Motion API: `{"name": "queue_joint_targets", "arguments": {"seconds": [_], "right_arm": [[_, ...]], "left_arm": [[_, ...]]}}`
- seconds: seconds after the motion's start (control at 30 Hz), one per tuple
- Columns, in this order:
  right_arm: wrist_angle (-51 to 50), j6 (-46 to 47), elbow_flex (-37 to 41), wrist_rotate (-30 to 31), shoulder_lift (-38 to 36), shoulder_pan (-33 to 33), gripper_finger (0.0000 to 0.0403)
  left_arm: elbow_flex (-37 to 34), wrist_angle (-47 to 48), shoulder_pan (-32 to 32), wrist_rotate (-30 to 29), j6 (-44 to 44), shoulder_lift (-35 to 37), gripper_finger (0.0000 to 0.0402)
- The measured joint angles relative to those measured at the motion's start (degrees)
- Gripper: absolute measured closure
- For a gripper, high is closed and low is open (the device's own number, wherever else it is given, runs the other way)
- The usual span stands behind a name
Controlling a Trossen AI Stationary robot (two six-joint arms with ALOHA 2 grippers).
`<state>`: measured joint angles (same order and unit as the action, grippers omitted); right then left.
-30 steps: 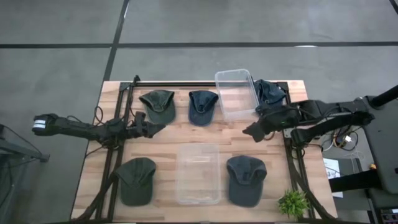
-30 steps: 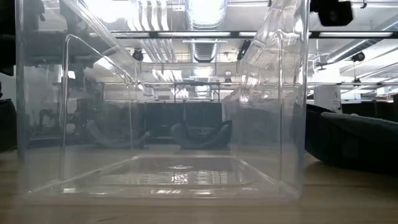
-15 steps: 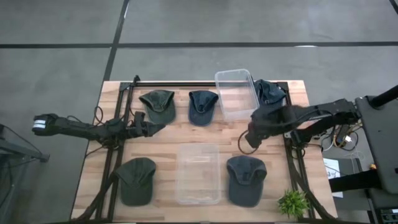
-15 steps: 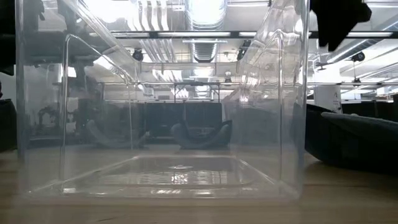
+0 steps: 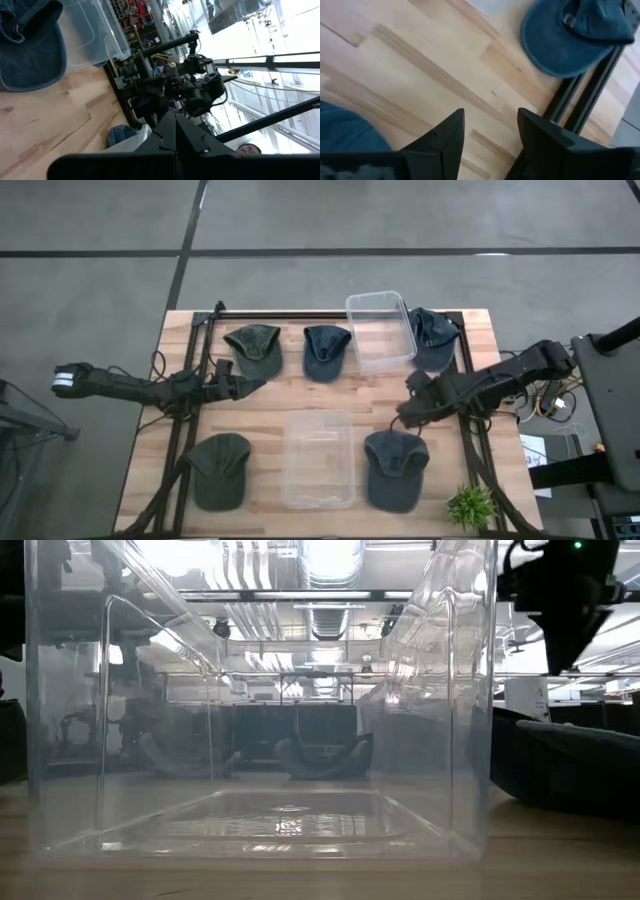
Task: Pick & Place hat
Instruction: Put the bottom blue cap into the top transparent bin
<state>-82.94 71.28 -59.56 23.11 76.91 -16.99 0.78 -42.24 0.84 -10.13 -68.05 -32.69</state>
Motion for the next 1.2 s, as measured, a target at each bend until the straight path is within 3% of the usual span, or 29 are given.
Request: {"name": "queue_joint_targets", "arguments": {"seconds": [0.83,1.03,1.2], "right_arm": [[6.59,8.12,15.04,2.62,-0.23,0.12,0.0225],[6.66,5.73,15.87,7.05,-0.25,0.16,0.0225],[4.88,7.64,13.52,1.92,-2.36,1.35,0.0225]], "left_arm": [[0.44,-0.22,0.00,0.00,-0.07,-0.02,0.0401],[0.44,-0.20,0.00,0.00,-0.07,-0.02,0.0401],[0.44,-0.17,0.00,0.00,-0.07,-0.02,0.0401]]}}
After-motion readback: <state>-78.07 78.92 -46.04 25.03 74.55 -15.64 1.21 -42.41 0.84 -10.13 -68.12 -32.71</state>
